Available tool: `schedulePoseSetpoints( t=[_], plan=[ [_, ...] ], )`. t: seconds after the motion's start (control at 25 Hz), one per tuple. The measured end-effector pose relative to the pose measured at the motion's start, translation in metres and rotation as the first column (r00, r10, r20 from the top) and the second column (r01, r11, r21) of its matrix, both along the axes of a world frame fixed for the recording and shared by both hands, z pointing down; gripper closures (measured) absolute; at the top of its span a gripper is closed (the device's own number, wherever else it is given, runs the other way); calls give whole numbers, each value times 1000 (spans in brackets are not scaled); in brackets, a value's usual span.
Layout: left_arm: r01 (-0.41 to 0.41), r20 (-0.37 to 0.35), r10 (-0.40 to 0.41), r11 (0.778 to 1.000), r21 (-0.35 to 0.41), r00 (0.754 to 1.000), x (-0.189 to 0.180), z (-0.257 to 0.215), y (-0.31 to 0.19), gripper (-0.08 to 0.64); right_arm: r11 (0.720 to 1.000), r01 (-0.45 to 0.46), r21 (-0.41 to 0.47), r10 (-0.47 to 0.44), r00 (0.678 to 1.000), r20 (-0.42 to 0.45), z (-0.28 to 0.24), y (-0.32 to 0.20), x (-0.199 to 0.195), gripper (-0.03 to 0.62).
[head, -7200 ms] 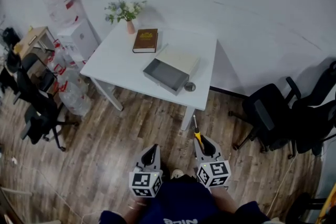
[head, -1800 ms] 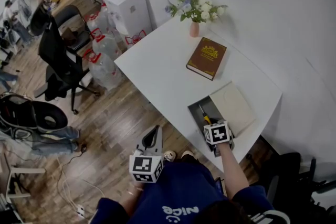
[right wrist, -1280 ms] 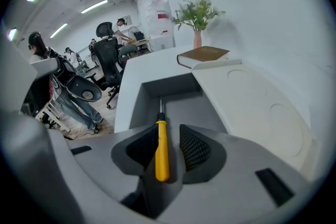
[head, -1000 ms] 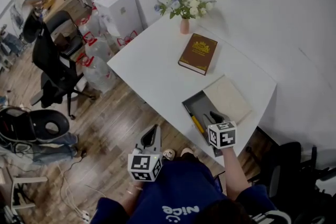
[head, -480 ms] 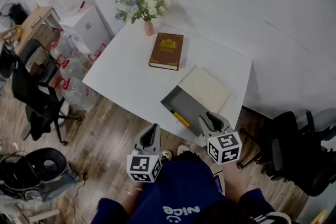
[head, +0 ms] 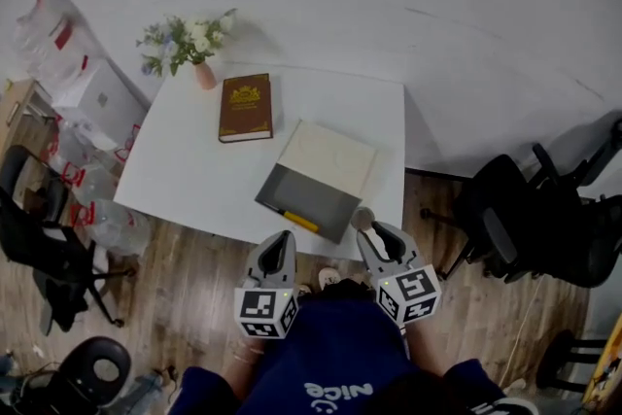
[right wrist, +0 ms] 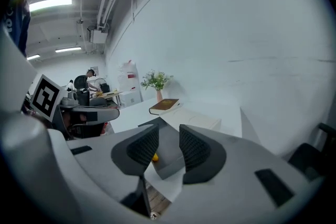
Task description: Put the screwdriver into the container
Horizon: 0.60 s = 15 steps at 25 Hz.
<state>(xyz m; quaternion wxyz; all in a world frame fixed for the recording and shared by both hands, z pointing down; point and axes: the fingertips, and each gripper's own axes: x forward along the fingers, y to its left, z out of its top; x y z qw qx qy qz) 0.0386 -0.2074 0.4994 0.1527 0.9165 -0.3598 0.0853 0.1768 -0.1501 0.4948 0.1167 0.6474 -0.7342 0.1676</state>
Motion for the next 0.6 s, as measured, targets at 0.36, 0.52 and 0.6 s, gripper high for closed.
schedulePoseSetpoints(
  t=[0.36, 0.52, 0.6],
  plan=[
    [-79, 4, 79, 997, 11, 997, 14, -2, 16, 543, 995, -93, 20, 93, 996, -4, 1, 27, 10, 474],
    [-80, 9, 80, 997, 15, 997, 10, -3, 20, 543, 994, -101, 32, 100, 995, 17, 0, 28, 6, 544],
    [-78, 13, 77, 997, 14, 997, 8, -2, 20, 543, 994, -108, 33, 106, 993, 58, 1, 27, 5, 561]
  ],
)
